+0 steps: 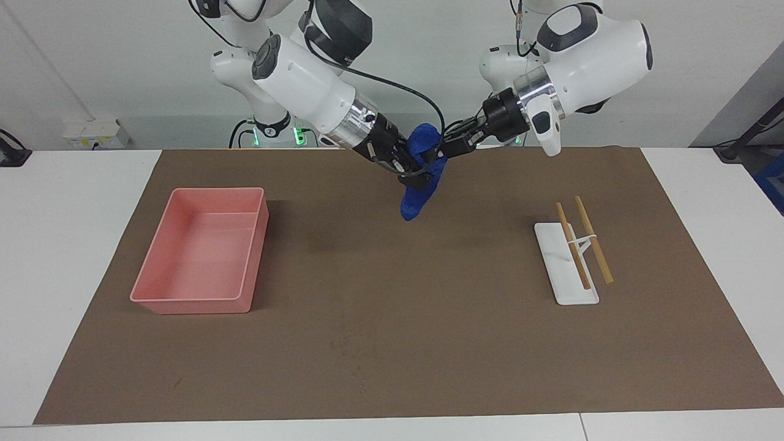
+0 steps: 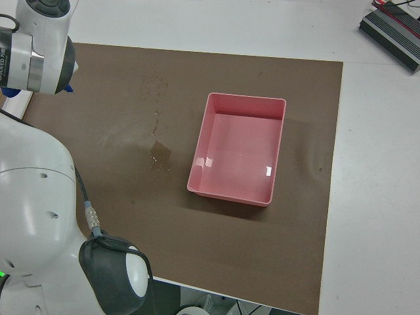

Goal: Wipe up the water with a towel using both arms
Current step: 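Grasp the towel with the right gripper from the left gripper, then lower the towel to the spill while the left gripper withdraws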

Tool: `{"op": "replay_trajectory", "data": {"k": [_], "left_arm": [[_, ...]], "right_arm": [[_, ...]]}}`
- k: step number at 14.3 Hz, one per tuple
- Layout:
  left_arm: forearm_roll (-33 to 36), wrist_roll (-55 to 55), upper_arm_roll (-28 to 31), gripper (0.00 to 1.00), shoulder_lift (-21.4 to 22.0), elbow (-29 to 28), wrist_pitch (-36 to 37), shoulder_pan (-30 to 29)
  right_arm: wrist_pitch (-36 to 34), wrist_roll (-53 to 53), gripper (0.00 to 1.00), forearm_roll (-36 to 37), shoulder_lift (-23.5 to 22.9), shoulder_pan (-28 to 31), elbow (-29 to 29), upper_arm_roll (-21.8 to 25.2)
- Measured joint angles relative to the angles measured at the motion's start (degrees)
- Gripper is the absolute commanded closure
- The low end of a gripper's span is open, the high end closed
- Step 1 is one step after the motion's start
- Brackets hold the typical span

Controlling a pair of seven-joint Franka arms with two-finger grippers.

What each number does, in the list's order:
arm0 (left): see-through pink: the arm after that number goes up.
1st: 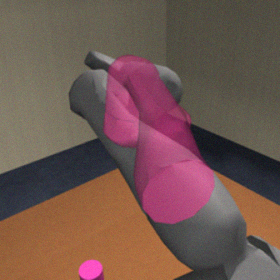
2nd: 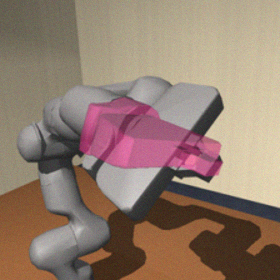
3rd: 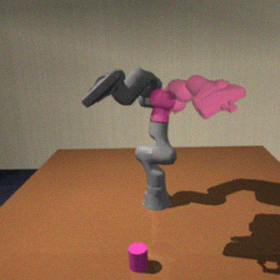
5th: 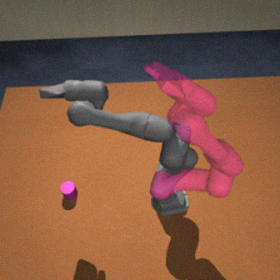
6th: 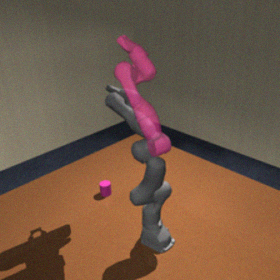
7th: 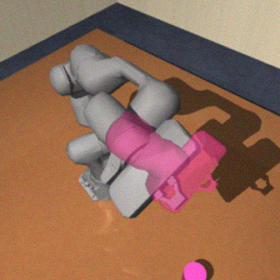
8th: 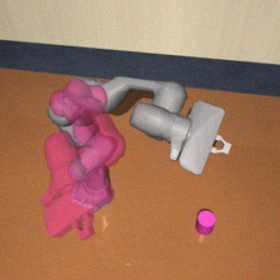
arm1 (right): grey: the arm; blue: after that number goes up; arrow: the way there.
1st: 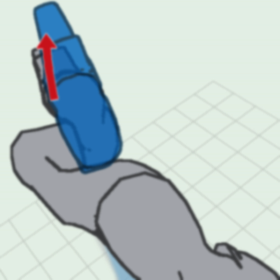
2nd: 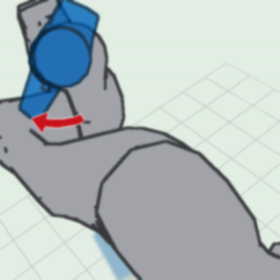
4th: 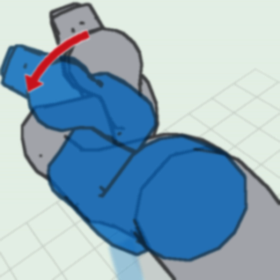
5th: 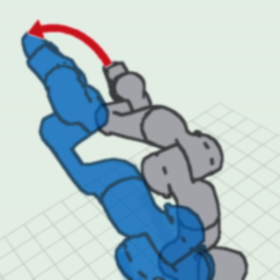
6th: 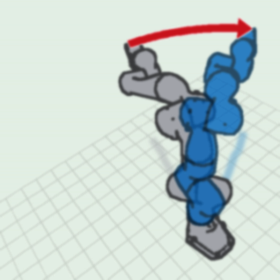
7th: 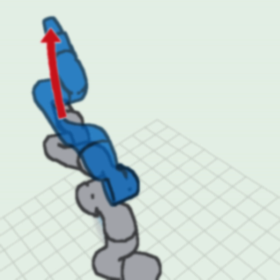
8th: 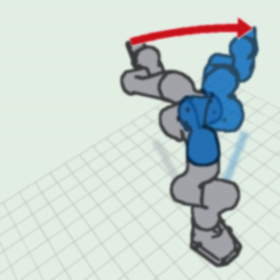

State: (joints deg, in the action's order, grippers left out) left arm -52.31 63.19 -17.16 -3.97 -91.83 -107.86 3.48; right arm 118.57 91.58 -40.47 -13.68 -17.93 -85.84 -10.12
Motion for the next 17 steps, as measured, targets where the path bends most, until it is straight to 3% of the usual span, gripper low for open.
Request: {"op": "replay_trajectory", "data": {"k": [5,9,12,17], "left_arm": [[5.2,0.2,0.1,0.00,1.4,0.0,0.0,0.0],[20.2,0.2,0.4,0.00,1.4,-0.2,0.0,-0.1],[32.2,-1.9,0.6,0.00,1.4,-0.3,-0.4,-1.0],[33.9,-22.2,1.0,0.00,1.4,-0.8,-4.1,-10.7]], "right_arm": [[-0.8,-1.3,1.00,5.4,0.4,-0.1,0.0,-0.1],[-2.0,-9.7,1.00,9.7,1.5,-0.7,-3.0,-0.1],[-2.4,-24.0,1.00,16.3,5.7,-1.1,-12.3,-0.1],[2.5,-44.0,1.00,27.3,13.9,-1.3,-30.7,0.0]]}}
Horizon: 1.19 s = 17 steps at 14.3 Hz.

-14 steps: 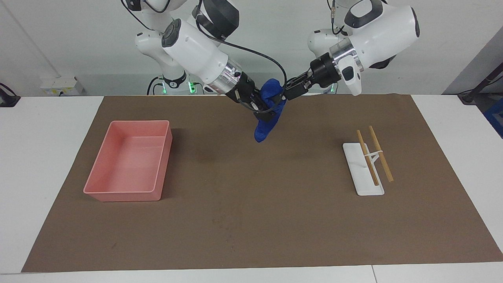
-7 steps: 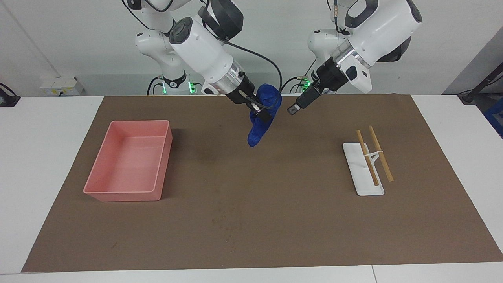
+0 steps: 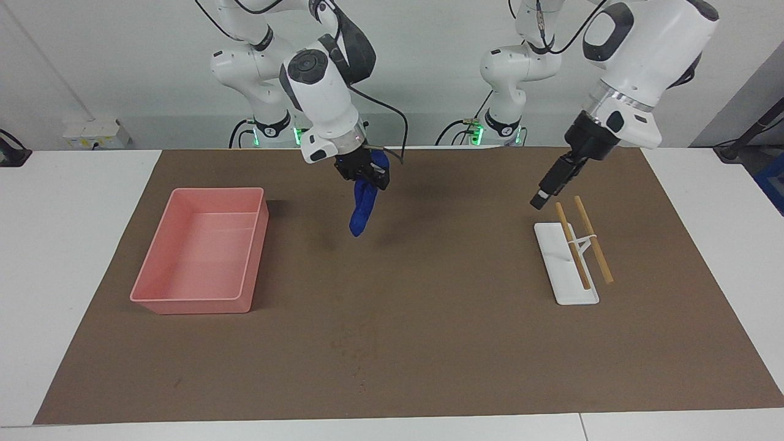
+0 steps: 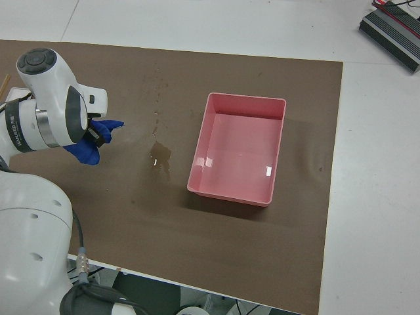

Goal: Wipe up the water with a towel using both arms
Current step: 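Lower the towel to the spill while the left gripper withdraws, then wipe the water spill with the towel in the right gripper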

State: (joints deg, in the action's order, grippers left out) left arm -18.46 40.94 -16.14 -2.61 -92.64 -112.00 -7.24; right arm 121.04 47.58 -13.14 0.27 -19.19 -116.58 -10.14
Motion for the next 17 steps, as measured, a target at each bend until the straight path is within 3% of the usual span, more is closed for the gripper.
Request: {"op": "replay_trajectory", "data": {"k": [2,5,11,12,15,17], "left_arm": [[0.5,-6.0,0.1,0.00,0.0,0.0,-0.8,-2.5],[7.3,-14.7,0.0,0.00,-0.1,-0.1,-0.1,-3.9],[15.8,-36.9,0.0,0.00,0.4,0.1,13.5,-4.8],[16.0,-37.6,1.4,0.00,0.5,0.5,15.6,-3.3],[16.1,-39.1,12.7,0.00,0.6,3.7,22.1,8.0],[16.2,-42.2,14.0,0.00,0.6,5.9,25.9,9.8]], "right_arm": [[4.4,-8.8,1.00,1.4,1.8,0.5,-5.9,0.2],[7.0,-20.6,1.00,1.5,2.4,3.0,-11.0,0.4],[7.2,-46.1,1.00,1.6,5.8,8.1,-20.0,0.4],[7.2,-50.3,1.00,1.6,6.2,9.8,-20.7,0.4],[7.2,-59.4,1.00,1.6,6.1,13.5,-22.0,0.5],[7.3,-60.9,1.00,1.6,5.8,14.0,-22.6,0.5]]}}
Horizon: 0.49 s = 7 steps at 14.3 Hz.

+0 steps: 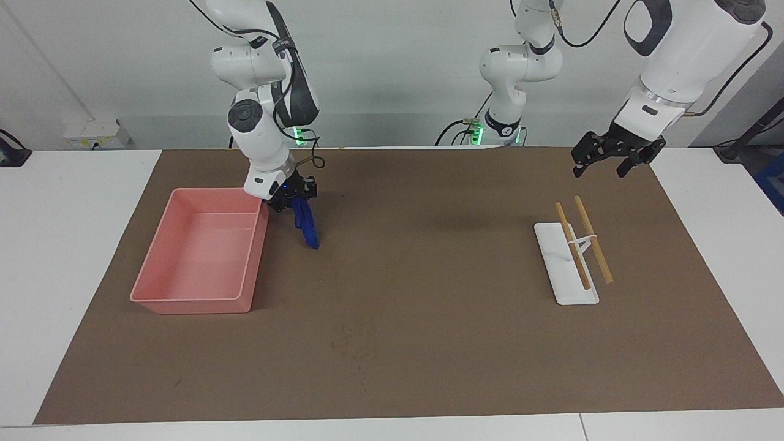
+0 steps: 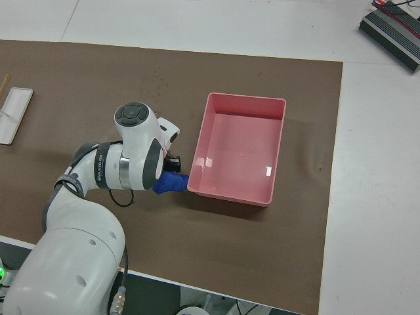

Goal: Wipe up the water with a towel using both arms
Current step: 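Wipe the water spill with the towel in the right gripper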

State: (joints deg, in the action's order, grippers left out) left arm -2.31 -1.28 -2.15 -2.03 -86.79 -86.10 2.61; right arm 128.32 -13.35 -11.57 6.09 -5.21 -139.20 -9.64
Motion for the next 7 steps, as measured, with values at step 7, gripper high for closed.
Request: {"op": "replay_trajectory", "data": {"k": [7], "left_arm": [[0.3,-2.3,0.4,0.00,0.5,0.2,2.0,0.8]], "right_arm": [[3.8,-0.2,1.00,0.0,-1.6,-0.4,-2.9,-0.3]]}}
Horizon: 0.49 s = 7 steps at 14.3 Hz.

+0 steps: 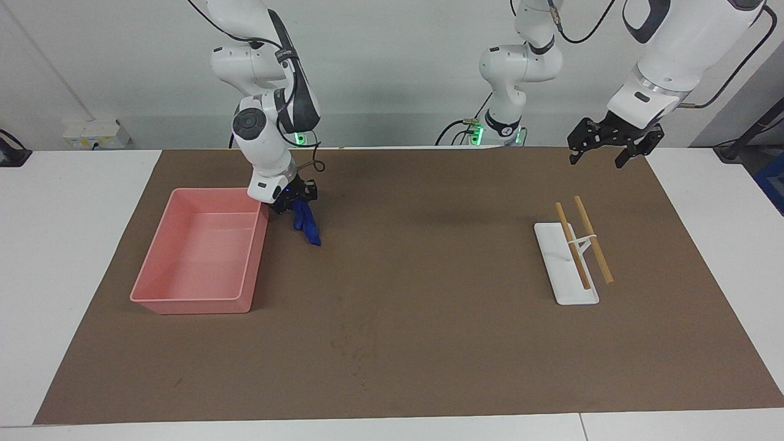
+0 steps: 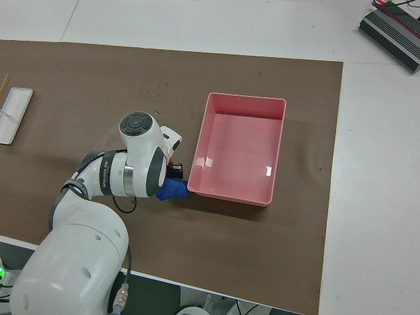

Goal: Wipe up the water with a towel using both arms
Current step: 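Wipe the water spill with the towel in the right gripper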

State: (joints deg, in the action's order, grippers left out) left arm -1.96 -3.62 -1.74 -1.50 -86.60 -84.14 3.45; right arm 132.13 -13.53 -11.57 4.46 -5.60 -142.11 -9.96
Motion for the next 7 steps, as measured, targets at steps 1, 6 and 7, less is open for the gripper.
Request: {"op": "replay_trajectory", "data": {"k": [1,6,7], "left_arm": [[0.0,0.0,0.0,0.00,0.0,-0.2,0.0,0.0],[0.0,0.0,0.0,0.00,0.1,-0.3,0.0,0.0],[0.0,0.0,0.0,0.00,0.1,-0.3,0.0,0.0]], "right_arm": [[0.8,0.0,1.00,0.0,-0.6,-0.1,-0.1,0.0],[2.7,0.0,1.00,0.0,-3.3,0.0,-0.2,0.0],[2.9,0.0,1.00,0.0,-3.7,0.0,-0.2,0.0]]}}
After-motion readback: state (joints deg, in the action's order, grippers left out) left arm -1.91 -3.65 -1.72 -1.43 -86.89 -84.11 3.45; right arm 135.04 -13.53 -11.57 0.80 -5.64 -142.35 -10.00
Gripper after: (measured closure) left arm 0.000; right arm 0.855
